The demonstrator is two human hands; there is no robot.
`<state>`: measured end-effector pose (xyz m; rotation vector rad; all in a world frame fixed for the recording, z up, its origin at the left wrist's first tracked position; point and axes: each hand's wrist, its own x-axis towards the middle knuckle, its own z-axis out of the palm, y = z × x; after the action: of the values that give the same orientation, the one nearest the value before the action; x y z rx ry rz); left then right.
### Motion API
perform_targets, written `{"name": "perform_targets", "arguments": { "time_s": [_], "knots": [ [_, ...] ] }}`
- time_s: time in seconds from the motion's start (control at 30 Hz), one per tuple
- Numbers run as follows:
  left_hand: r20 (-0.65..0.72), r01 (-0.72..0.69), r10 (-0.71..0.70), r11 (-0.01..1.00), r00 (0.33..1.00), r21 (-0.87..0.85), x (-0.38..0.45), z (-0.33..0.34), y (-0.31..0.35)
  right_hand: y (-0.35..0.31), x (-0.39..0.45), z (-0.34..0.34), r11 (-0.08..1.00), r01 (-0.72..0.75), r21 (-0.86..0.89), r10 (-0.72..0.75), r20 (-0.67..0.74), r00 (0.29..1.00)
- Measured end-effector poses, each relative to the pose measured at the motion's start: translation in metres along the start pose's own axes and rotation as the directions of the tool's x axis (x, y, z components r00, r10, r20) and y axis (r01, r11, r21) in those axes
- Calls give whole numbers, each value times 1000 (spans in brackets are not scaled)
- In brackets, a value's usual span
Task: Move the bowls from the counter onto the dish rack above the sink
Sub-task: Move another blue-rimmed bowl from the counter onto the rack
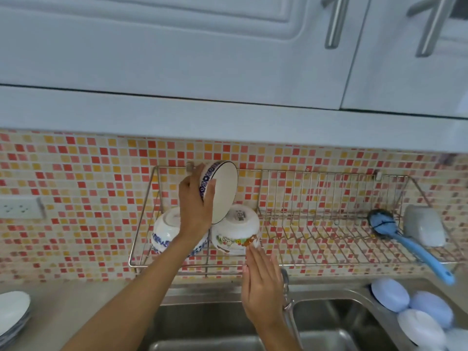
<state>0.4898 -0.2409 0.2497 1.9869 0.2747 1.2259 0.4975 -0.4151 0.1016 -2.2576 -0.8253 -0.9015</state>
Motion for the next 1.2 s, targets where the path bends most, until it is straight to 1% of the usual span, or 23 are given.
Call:
{"name": "perform_targets", "arguments": {
  "time_s": [0.07, 0.13, 0.2, 0.23, 0.3, 0.33, 0.37, 0.43, 0.5, 0.6, 0.7, 0.97, 1.03, 1.13, 1.2],
  "knots": [
    [-23, -92, 94, 993, 995, 75, 0, 6, -4, 3, 0, 5, 999, 20, 24, -19, -54, 998],
    [-5, -179, 182, 971, 983, 156, 1, 10, -5, 4, 0, 9, 998, 44, 37, -40, -108, 993],
    [61, -254, 246, 936, 967, 244, 3, 13, -9, 4, 0, 10, 998, 56, 41, -50, -137, 989],
    [113, -305, 284, 901, 952, 309, 4, 15, -13, 4, 0, 10, 998, 57, 40, -51, -149, 987],
    [235, -449, 382, 785, 894, 428, 3, 19, -21, 3, 0, 10, 998, 56, 42, -48, -171, 984],
    [293, -522, 432, 725, 853, 450, 3, 22, -26, 2, 0, 10, 998, 54, 43, -46, -178, 983],
    [340, -584, 475, 675, 812, 450, 2, 25, -29, 1, 1, 10, 998, 52, 40, -44, -181, 983],
    [411, -662, 520, 609, 749, 437, -3, 31, -34, 1, 1, 10, 998, 46, 34, -39, -177, 984],
    [460, -695, 522, 565, 719, 444, -9, 36, -39, 0, 0, 9, 999, 43, 28, -37, -171, 985],
    [555, -728, 478, 524, 680, 441, -15, 41, -45, -2, 0, 7, 999, 47, 26, -42, -177, 983],
    [626, -748, 431, 511, 650, 424, -15, 44, -47, -3, 1, 7, 998, 48, 28, -42, -189, 981],
    [648, -713, 361, 556, 670, 427, -16, 41, -47, -5, 1, 6, 999, 34, -21, -37, -173, 984],
    [644, -714, 373, 564, 668, 415, -17, 39, -48, -6, 1, 4, 999, 28, -44, -35, -150, 988],
    [635, -733, 406, 543, 657, 411, -21, 35, -46, -6, 2, 1, 997, 11, -73, -20, -111, 994],
    [620, -730, 421, 551, 662, 405, -24, 32, -45, -7, 2, 0, 996, 2, -88, -11, -98, 995]
  ]
}}
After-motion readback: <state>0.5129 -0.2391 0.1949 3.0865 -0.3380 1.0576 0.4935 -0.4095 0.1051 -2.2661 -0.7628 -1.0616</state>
